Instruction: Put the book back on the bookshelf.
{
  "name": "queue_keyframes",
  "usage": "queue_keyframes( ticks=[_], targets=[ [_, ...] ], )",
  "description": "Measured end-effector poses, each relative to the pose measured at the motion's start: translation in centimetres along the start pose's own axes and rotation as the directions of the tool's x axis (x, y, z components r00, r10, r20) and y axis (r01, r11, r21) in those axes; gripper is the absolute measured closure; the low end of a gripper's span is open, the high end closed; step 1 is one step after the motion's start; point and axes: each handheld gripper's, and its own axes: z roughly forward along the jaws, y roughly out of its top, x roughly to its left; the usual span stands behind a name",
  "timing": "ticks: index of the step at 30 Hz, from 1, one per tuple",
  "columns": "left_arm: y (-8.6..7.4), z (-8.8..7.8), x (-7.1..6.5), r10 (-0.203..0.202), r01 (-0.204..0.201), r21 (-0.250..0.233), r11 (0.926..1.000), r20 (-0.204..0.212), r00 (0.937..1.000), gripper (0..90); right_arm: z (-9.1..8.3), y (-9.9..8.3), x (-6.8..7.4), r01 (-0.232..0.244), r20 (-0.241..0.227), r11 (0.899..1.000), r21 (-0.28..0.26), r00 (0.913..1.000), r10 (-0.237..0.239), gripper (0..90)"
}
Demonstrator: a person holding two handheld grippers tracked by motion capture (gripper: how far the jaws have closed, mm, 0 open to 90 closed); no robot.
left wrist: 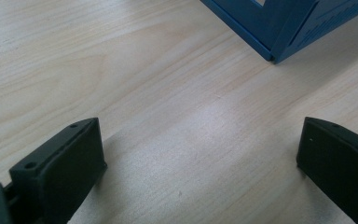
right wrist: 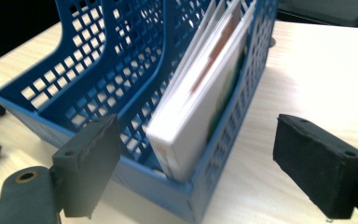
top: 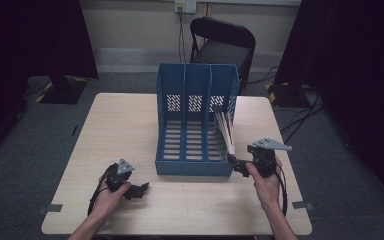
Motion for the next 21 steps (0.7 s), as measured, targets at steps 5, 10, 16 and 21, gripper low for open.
queue_keyframes(
  ticks=[5,10,16,21],
  targets=[
    [0.0,0.0,0.0,-0.002,0.002,-0.002,1.0000,0.001,1.0000,0.1,-0.3,-1.5,-0.1,-0.020,-0.009,0.999,0.029,0.9997,0.021,15.6],
    [-0.1,0.0,-0.1,-0.001,0.001,-0.002,1.0000,0.000,1.0000,0.1,-0.9,-2.8,0.1,-0.027,-0.029,0.999,0.047,0.9992,0.029,15.7],
    [-0.1,-0.1,-0.1,-0.006,0.006,-0.004,1.0000,-0.002,1.0000,0.1,-0.3,-4.4,0.4,-0.052,-0.049,0.991,0.125,0.9971,0.059,17.6],
    [-0.1,-0.1,-0.2,-0.004,0.004,-0.001,1.0000,0.002,1.0000,0.0,-0.1,-6.2,0.7,-0.019,-0.042,0.982,0.188,0.9988,0.027,17.5]
  ],
)
